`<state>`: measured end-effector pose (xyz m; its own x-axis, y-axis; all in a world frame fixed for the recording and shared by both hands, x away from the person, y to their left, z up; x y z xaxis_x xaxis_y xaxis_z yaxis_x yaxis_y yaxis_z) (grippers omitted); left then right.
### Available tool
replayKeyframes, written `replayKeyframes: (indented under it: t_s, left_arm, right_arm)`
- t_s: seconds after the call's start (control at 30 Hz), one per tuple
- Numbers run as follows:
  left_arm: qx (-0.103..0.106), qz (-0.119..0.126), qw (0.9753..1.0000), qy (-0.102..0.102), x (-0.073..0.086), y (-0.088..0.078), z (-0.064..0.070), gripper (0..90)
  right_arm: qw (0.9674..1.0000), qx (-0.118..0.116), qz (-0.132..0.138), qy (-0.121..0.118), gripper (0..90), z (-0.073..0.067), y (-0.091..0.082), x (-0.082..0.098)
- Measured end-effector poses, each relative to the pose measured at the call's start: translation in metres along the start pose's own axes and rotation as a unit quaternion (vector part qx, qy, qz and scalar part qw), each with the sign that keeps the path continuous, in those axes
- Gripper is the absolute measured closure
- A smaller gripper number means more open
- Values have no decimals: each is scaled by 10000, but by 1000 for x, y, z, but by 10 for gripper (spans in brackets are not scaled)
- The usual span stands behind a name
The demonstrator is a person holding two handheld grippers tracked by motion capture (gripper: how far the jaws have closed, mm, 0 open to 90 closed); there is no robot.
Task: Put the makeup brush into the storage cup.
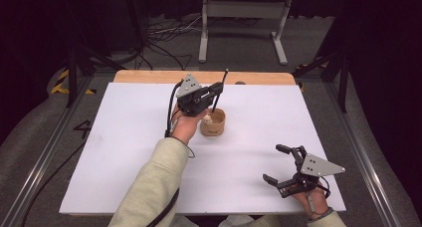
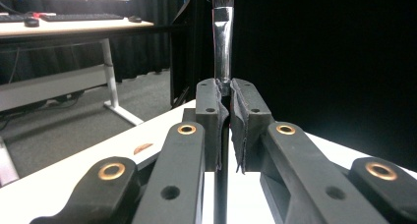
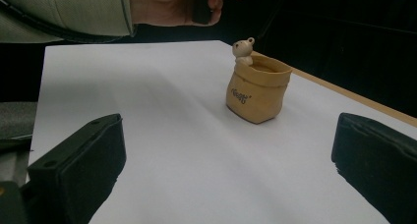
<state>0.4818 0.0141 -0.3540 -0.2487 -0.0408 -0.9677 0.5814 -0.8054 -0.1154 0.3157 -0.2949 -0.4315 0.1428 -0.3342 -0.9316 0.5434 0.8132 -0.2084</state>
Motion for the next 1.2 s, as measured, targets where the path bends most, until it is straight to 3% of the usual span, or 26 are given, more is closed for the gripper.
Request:
replayKeyframes:
  t_s: [0.33, 0.53, 0.63, 0.83, 1.2]
  left_arm:
    - [-44, -57, 10000, -3, 15, 10, -6, 827]
    - [-6, -146, 9998, -145, 22, 11, -10, 826]
    - [7, -177, 9998, -51, 26, 12, -11, 826]
    - [16, -283, 9994, -186, 33, 14, -13, 825]
    - [-35, -364, 9991, -230, 40, 13, -16, 824]
  right_arm:
    - [10000, -31, 12, 3, 0, 0, 0, 0]
    - [10000, -52, 11, 0, 0, -1, 0, 0]
    - [10000, -66, 0, 16, 0, -1, 1, 0]
    - [10000, -82, -5, -1, 0, -1, 1, 0]
    - [9999, -104, -25, 2, 0, -2, 2, 1]
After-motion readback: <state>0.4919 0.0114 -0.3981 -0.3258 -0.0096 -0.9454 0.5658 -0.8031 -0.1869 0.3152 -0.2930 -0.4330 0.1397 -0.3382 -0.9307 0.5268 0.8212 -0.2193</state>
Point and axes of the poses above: each handheld gripper's, and its own axes: y roughly forward along the jaws, x roughly out of its underside, z roughly to its right, the point moved 2 cm from there along y, roughly forward along the jaws, and after that the axes turned 10 degrees about -y, right-handed, at the moved point
